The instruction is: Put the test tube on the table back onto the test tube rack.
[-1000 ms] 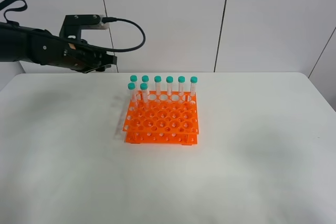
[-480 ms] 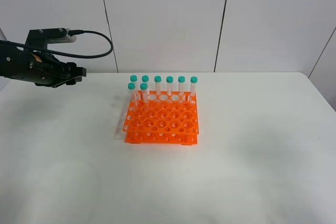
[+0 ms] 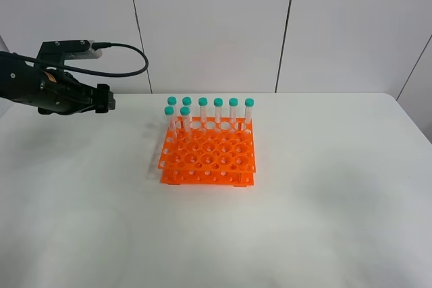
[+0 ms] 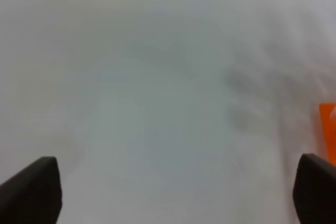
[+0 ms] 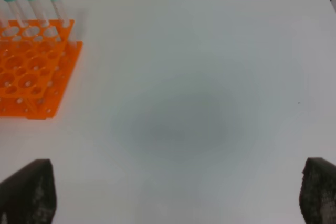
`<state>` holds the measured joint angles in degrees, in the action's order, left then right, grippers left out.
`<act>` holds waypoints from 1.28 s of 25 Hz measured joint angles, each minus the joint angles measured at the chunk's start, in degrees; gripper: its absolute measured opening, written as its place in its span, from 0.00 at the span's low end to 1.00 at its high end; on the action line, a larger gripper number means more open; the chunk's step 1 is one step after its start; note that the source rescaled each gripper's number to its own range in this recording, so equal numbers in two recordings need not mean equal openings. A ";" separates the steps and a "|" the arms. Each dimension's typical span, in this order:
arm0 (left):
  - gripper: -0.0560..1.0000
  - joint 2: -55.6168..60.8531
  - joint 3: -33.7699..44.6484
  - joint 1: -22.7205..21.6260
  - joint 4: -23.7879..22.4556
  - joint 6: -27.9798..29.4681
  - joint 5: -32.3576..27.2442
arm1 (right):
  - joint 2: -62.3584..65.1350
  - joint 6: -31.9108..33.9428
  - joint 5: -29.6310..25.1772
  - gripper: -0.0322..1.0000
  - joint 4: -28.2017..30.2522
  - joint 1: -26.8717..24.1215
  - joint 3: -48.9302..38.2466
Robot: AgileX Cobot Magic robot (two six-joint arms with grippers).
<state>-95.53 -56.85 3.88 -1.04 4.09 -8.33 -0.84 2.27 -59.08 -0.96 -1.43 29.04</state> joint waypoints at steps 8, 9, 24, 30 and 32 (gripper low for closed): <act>1.00 4.56 0.03 0.11 -0.02 0.00 -3.40 | 0.00 0.00 0.00 1.00 0.00 0.00 0.00; 1.00 5.41 0.03 0.11 -0.02 0.00 -3.91 | 0.00 0.00 0.00 1.00 0.00 0.00 0.00; 1.00 14.74 0.49 0.11 -0.02 -4.73 -12.87 | 0.00 0.00 0.00 1.00 0.00 0.00 0.00; 1.00 22.22 0.51 0.11 0.16 -4.92 -18.23 | 0.00 0.00 0.00 1.00 0.00 0.00 0.00; 1.00 25.27 0.57 0.11 0.21 -4.92 -19.99 | 0.00 0.00 0.00 1.00 0.00 0.00 0.00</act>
<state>-70.26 -56.28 3.99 -0.83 -0.83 -28.32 -0.84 2.27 -59.08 -0.96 -1.43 29.04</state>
